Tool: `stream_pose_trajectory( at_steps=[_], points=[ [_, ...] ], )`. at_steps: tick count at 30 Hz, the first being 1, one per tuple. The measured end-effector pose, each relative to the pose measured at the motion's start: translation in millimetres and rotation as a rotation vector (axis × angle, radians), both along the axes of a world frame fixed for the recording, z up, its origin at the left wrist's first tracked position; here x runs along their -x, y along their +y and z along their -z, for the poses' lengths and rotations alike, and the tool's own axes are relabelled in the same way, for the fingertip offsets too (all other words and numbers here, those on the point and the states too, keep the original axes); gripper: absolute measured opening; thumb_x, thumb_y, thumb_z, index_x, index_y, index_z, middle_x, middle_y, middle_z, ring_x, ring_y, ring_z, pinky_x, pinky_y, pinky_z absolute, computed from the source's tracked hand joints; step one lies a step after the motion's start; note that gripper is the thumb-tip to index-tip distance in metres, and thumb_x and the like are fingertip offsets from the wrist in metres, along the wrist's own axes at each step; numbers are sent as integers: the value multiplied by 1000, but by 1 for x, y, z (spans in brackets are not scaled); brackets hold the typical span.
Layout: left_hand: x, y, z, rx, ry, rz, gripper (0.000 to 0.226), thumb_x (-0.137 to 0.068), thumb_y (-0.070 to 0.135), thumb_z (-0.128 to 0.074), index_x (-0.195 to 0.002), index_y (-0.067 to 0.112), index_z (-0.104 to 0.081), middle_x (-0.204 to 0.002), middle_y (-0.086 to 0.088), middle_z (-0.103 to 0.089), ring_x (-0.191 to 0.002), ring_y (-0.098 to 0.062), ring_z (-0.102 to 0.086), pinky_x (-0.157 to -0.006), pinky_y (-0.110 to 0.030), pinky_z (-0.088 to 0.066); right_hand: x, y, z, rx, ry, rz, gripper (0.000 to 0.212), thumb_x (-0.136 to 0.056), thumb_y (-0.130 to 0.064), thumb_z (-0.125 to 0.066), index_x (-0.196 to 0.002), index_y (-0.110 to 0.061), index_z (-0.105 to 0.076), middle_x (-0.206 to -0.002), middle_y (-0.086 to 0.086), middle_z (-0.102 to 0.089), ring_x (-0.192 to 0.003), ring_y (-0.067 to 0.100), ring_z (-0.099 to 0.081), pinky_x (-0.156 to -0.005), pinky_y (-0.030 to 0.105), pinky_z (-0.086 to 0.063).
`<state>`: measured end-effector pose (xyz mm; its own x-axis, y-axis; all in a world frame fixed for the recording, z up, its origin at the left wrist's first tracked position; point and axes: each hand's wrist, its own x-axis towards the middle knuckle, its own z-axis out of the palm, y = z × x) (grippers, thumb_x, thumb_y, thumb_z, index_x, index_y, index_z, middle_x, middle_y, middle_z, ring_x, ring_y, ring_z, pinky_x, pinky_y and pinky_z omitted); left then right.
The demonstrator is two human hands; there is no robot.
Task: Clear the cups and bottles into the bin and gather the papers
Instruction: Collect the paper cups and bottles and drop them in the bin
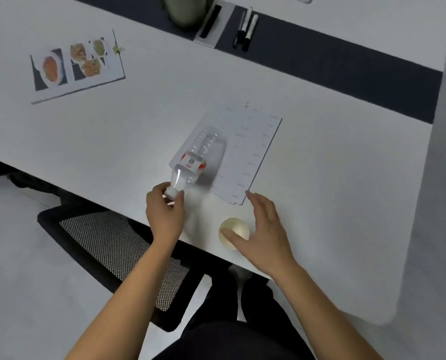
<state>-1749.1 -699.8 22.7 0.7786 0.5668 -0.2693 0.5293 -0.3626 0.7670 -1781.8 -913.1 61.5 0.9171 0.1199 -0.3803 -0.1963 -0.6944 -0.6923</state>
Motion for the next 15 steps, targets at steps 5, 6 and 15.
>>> stream_pose_trajectory(
  at_steps=[5, 6, 15],
  points=[
    [33, 1, -37, -16, -89, -46, 29, -88, 20, -70, -115, 14, -60, -111, 3, -54, -90, -5, -60, -73, -12, -50, 10, 27, 25, 238, 90, -313, 135, -63, -70, -76, -154, -37, 17, -159, 3, 34, -151, 32, 19, -121, 48, -10],
    [41, 3, -43, -16, -97, -67, 29, -88, 20, -70, -115, 14, -60, -113, 4, -54, -91, -5, -60, -71, -8, -48, 14, 30, 32, 254, 115, -296, 131, -67, -63, -78, -155, -35, 15, -160, 6, 31, -151, 35, 17, -121, 48, -10],
    [81, 18, -114, 70, -329, -134, 29, -90, 23, -70, -117, 25, -59, -120, 6, -59, -101, -11, -63, -73, -12, -48, 21, 24, -12, 64, -53, 176, 76, -80, -35, -74, -143, -28, -34, -139, -5, -44, -123, 19, -49, -95, 30, -44]
  ],
)
